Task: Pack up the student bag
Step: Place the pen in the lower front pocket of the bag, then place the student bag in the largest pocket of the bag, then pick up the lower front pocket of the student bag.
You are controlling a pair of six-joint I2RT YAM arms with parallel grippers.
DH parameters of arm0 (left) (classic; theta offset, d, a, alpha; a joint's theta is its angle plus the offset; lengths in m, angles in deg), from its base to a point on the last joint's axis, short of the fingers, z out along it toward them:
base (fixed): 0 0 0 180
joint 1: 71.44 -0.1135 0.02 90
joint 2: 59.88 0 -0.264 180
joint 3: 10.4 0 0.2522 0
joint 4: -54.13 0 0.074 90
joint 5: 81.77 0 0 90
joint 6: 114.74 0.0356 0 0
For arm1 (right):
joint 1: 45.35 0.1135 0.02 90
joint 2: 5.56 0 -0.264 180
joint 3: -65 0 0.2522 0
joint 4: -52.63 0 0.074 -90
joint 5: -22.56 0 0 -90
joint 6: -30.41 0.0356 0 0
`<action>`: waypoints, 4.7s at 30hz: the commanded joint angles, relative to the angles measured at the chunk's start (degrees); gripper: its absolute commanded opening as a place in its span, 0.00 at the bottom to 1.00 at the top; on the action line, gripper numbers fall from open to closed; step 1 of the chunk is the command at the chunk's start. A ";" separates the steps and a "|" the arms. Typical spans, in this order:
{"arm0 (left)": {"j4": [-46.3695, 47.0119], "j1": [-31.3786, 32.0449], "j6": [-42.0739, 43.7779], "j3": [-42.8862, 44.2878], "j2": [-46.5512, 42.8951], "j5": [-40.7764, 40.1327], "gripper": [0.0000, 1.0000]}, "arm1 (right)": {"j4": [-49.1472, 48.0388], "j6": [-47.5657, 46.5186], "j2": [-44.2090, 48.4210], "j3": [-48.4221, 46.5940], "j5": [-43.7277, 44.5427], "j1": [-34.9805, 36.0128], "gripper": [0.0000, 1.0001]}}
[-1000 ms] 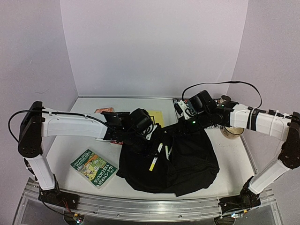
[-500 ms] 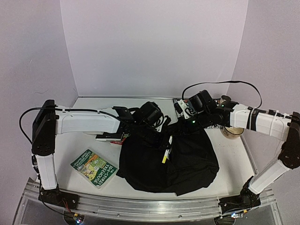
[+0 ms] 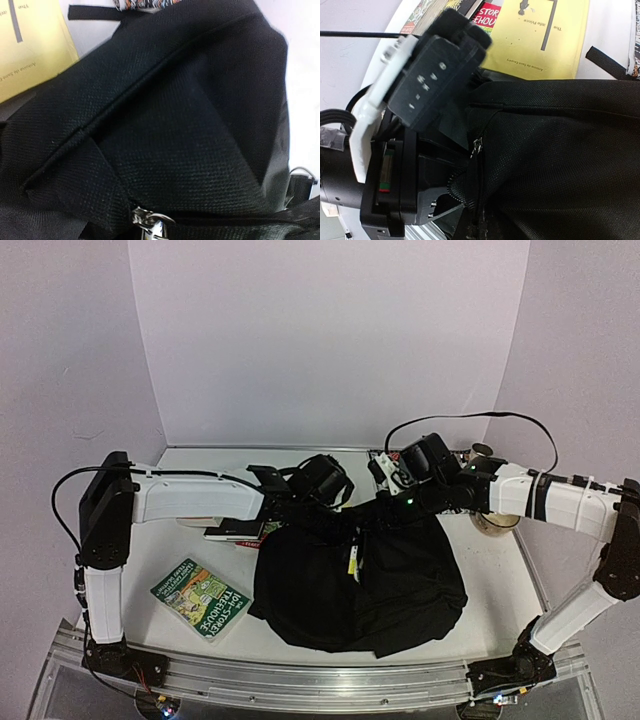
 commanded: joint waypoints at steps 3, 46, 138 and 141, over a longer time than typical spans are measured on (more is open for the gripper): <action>11.44 0.22 -7.43 -0.69 -2.88 -3.07 0.00 | -4.99 1.43 2.20 -0.64 -2.27 1.45 0.00; 0.15 -8.11 16.65 -14.80 -18.62 -15.27 0.78 | 8.47 -9.89 5.40 1.77 5.98 1.56 0.48; -8.52 -13.73 27.98 -4.50 -5.88 -2.21 0.82 | 25.52 -40.21 -13.76 -21.35 16.76 2.31 0.59; -8.32 -13.72 27.24 -6.18 -7.24 -2.45 0.82 | 25.33 -44.99 -11.71 -20.02 16.67 2.19 0.62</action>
